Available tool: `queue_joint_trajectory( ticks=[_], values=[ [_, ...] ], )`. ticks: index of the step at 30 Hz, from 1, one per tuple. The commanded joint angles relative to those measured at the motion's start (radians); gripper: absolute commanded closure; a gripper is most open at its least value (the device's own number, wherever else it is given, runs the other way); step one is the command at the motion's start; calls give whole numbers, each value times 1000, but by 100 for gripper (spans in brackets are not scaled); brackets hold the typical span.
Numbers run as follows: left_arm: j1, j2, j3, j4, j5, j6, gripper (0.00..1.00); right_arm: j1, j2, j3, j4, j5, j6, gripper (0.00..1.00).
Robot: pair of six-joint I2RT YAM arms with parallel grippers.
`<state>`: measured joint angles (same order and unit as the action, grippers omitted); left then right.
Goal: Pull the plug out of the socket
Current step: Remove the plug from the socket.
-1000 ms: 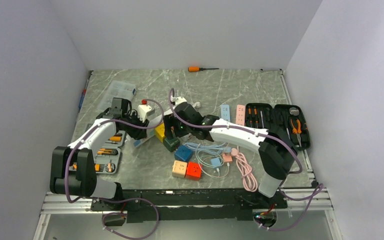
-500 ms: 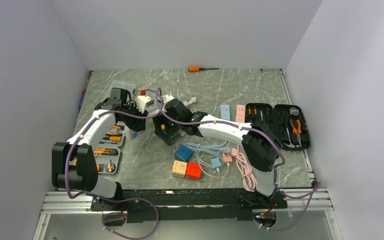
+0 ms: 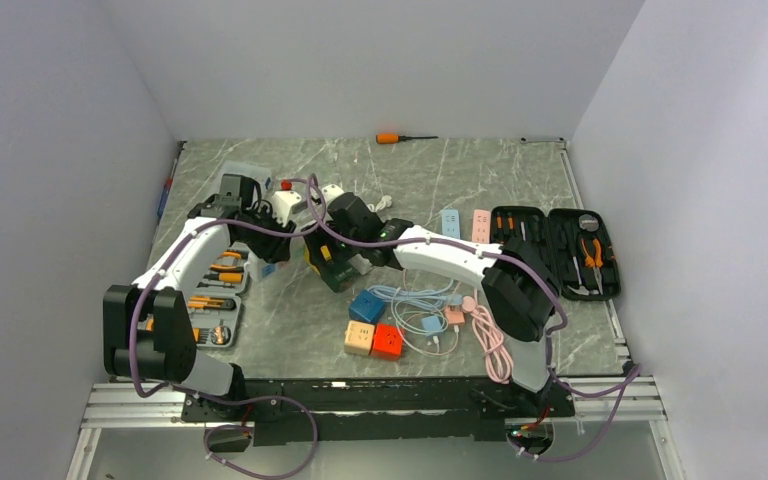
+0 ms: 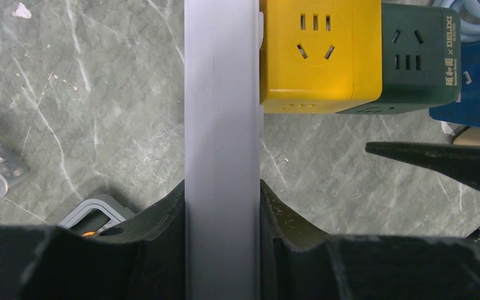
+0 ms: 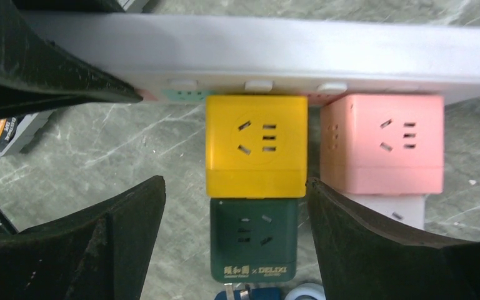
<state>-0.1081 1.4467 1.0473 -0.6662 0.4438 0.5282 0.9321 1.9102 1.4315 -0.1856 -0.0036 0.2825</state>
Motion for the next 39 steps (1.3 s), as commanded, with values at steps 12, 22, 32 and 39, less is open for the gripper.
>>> queue_joint_trajectory(
  ticks=[12,22,32,39],
  values=[
    [-7,-51,76,27,165,3,100,-22,38,70,52,-35,-22,16],
    [-7,-52,77,40,179,-16,100,-22,101,62,111,-85,34,27],
    [-7,-61,85,25,212,-25,100,-25,190,92,143,-88,72,40],
    [-8,-72,64,56,168,-29,100,-28,132,-2,208,-73,99,85]
  ],
)
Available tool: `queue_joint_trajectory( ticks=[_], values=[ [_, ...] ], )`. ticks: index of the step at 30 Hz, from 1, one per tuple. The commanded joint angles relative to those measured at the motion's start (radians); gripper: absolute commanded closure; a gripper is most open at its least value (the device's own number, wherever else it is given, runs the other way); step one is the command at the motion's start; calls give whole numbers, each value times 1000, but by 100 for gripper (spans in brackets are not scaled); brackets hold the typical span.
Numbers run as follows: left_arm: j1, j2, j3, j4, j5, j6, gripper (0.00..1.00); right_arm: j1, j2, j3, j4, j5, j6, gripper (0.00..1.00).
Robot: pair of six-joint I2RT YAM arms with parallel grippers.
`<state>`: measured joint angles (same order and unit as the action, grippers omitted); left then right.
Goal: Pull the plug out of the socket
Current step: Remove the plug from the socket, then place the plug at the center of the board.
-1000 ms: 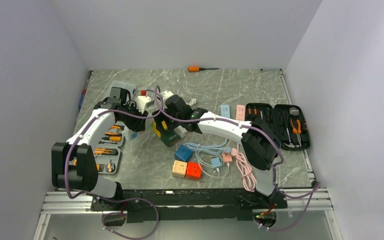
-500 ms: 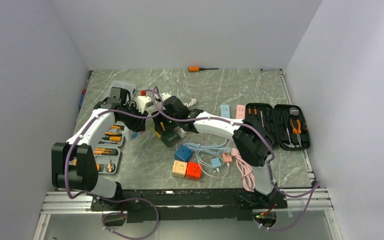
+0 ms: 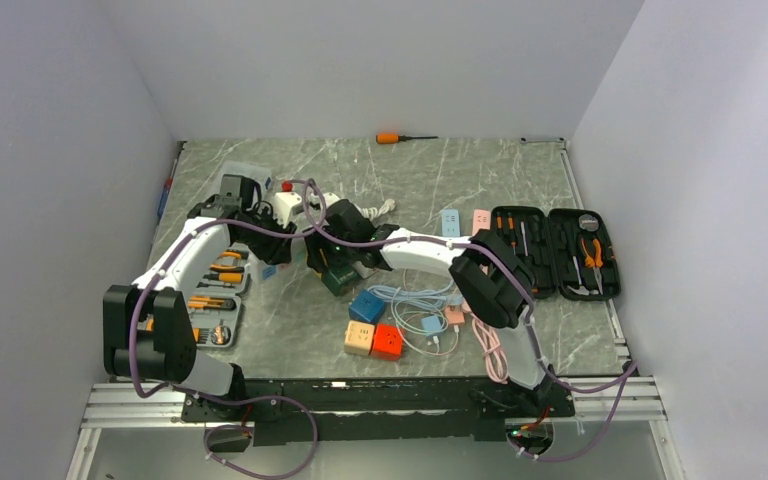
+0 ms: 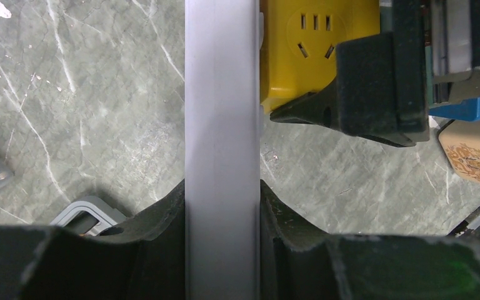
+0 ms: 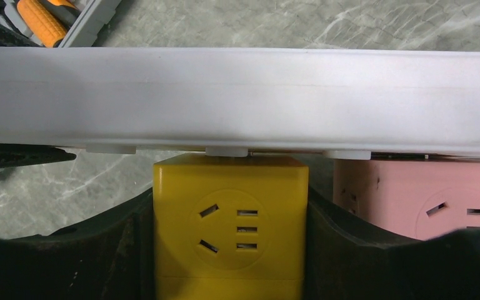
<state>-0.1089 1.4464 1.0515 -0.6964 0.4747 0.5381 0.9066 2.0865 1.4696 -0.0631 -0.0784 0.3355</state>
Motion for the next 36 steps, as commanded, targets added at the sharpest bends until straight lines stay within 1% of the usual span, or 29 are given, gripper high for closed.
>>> queue_joint_trajectory(
  ticks=[1,2,6,8,15,19,22,29,32,36],
  values=[
    [-8,-77,53,100,120,-41,100,-2,-54,-48,87,5,49,93],
    [-10,-82,45,122,96,-45,100,-3,-63,-55,86,9,51,100],
    [-27,-90,3,222,-104,-42,100,-2,-97,-74,68,22,51,100],
    [-36,-80,-1,248,-172,-29,100,-3,-115,-89,68,26,51,100],
    [-37,-33,9,309,-296,-49,100,-3,-196,-158,69,26,50,100],
    [-37,-1,24,325,-344,-64,100,-3,-234,-188,68,33,54,100],
    [-37,7,36,313,-326,-68,100,-3,-238,-190,68,37,63,100],
    [-35,-16,35,282,-182,-83,100,7,-182,-128,98,2,110,100],
    [-35,-9,56,251,-149,-74,100,44,-136,-106,117,69,139,100],
    [-34,2,86,220,-143,-67,100,81,-58,-51,120,146,187,100]
  ],
)
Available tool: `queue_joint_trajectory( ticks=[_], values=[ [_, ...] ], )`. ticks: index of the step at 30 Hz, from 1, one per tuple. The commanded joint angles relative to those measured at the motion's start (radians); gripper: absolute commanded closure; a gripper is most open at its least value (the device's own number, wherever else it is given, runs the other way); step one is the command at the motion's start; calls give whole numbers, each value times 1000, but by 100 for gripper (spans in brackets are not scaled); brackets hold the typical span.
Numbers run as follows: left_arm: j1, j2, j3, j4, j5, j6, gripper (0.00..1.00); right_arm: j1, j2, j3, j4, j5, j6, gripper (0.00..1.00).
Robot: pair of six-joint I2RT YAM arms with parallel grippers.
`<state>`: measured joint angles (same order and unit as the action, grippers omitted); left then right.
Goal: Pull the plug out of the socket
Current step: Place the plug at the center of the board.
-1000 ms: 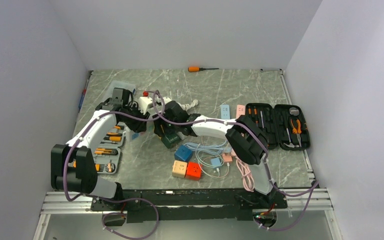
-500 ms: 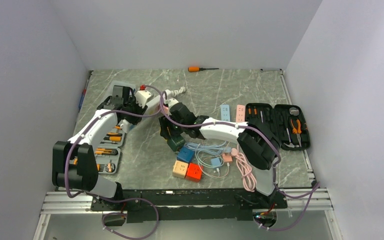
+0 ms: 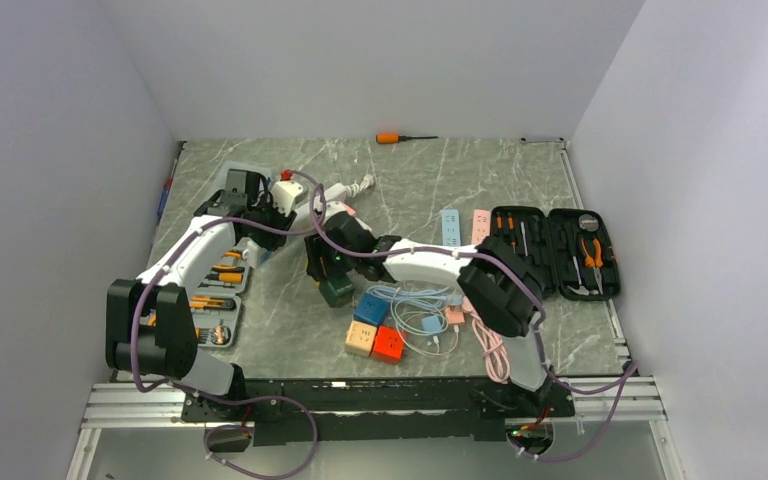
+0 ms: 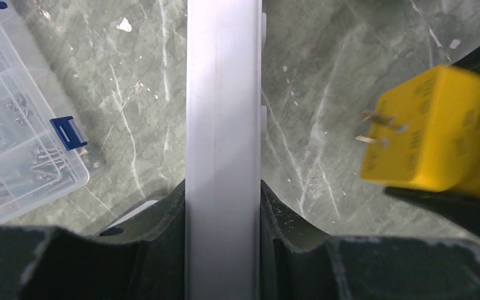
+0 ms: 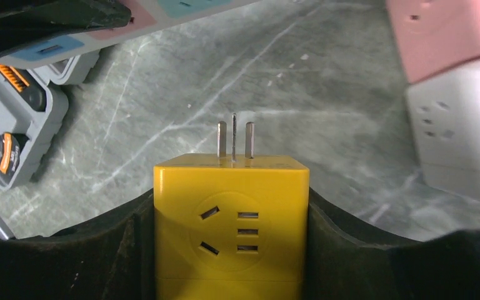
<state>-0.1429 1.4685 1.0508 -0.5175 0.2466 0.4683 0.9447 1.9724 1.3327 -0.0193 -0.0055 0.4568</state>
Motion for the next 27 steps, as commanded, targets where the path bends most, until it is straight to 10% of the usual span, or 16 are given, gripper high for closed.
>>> queue_joint_trajectory(
  ticks=[1,5,9,14,27],
  values=[
    [1,-22,91,38,87,4,100,51,73,100,73,84,71,100],
    [12,-24,99,18,115,6,100,83,90,102,66,133,63,100],
    [21,-22,97,11,136,1,100,95,62,16,115,153,62,38],
    [32,-29,103,-9,160,8,100,94,67,-7,117,100,49,2],
    [69,-49,136,-72,226,60,100,30,-183,12,-22,78,-69,0]
  ],
)
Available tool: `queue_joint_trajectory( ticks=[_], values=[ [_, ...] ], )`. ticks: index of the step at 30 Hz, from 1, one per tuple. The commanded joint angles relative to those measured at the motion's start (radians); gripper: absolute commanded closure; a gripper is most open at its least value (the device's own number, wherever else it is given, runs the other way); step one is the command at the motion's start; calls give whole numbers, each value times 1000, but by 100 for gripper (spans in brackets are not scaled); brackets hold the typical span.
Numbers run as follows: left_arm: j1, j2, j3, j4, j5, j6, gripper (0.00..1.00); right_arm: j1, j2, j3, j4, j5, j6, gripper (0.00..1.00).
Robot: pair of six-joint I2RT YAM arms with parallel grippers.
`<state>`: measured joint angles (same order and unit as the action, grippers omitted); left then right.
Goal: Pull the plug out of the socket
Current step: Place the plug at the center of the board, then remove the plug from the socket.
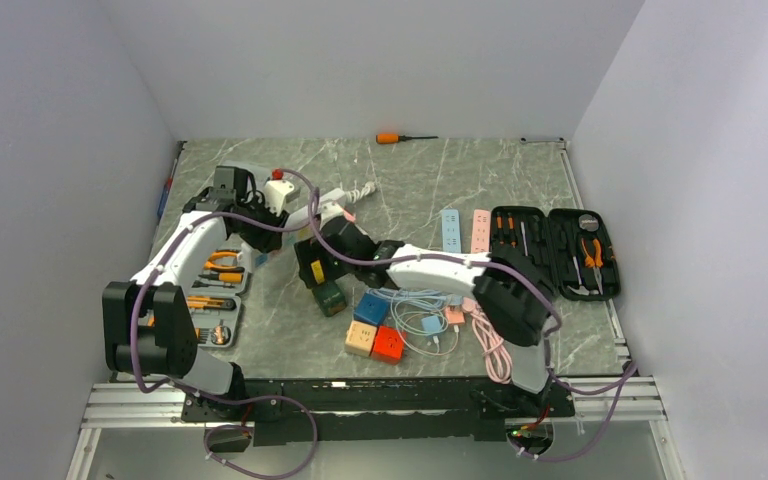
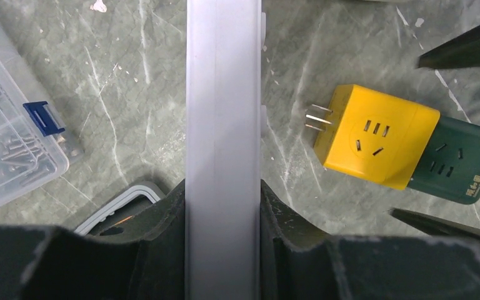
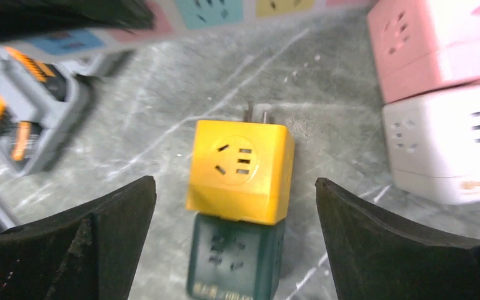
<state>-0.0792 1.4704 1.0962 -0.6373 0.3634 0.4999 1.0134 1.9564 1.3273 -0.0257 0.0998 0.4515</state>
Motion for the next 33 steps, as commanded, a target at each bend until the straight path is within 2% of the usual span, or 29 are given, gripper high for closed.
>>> queue_joint_trajectory(
  ticks=[1,4,9,19,33],
  values=[
    [6,-50,102,39,116,27,100,-60,-192,11,-17,-37,-64,0],
    [6,-57,116,24,142,36,100,-130,-232,-6,-32,-43,-79,0],
    [4,-87,78,31,178,64,100,-225,-176,13,-77,-92,-110,0],
    [1,-105,44,-2,280,117,100,-253,-106,20,-53,-161,-157,0],
    [-30,-106,63,-55,331,154,100,-252,-45,39,-33,-165,-150,0]
  ],
)
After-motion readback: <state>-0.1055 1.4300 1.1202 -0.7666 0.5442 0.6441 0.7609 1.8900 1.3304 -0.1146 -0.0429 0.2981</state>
